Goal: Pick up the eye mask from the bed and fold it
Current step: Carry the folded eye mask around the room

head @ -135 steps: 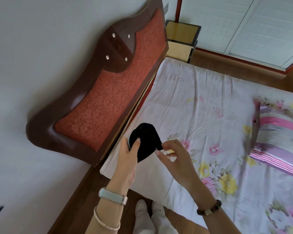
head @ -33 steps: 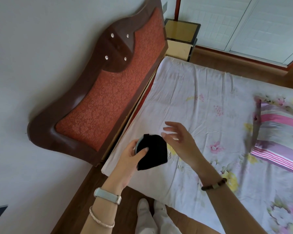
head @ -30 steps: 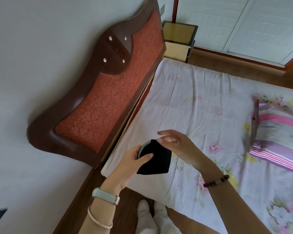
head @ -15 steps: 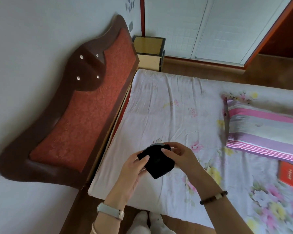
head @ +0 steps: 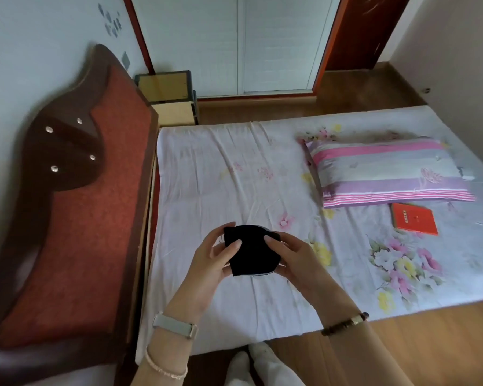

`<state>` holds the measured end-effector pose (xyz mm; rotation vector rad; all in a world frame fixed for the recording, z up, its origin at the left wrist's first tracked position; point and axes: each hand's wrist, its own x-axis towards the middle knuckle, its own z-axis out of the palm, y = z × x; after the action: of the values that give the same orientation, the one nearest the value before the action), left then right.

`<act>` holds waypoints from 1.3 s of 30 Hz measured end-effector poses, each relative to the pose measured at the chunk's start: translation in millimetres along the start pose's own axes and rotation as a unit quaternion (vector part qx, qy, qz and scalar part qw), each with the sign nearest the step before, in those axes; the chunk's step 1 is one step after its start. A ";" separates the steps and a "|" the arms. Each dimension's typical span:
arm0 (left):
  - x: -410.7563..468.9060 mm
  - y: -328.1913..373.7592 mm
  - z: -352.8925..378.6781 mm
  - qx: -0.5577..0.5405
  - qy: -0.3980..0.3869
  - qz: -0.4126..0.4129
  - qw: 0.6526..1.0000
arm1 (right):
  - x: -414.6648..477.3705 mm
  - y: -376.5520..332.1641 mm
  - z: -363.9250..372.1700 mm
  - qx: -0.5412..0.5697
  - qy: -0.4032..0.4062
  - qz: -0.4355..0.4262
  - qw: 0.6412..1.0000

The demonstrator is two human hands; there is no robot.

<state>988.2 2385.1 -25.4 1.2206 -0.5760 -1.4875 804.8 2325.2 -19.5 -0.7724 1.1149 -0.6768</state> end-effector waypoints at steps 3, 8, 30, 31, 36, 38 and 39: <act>3.5 4.8 12.6 0.009 -0.027 -0.006 1.000 | -17.2 -1.9 -10.8 0.022 0.029 -0.025 0.999; 10.1 0.3 48.2 0.022 -0.074 -0.027 0.997 | -48.9 -1.9 -42.7 0.072 0.083 -0.064 0.992; -1.7 -110.1 351.5 0.120 -0.351 -0.104 0.923 | -214.5 6.7 -296.9 0.221 0.321 -0.181 0.903; -4.5 -116.2 366.0 0.122 -0.361 -0.103 0.919 | -223.0 6.4 -308.6 0.222 0.328 -0.187 0.899; -18.6 -145.2 429.7 0.135 -0.410 -0.109 0.896 | -260.5 6.7 -357.4 0.228 0.363 -0.203 0.880; -22.6 -156.3 452.4 0.141 -0.425 -0.112 0.887 | -272.4 9.5 -375.6 0.234 0.383 -0.205 0.870; -24.2 -161.7 463.4 0.144 -0.433 -0.114 0.883 | -277.3 11.6 -384.9 0.238 0.393 -0.205 0.864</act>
<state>500.1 2342.0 11.4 0.7928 -1.3178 -2.2077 357.1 2477.3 21.3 -0.2794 1.4268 -1.6629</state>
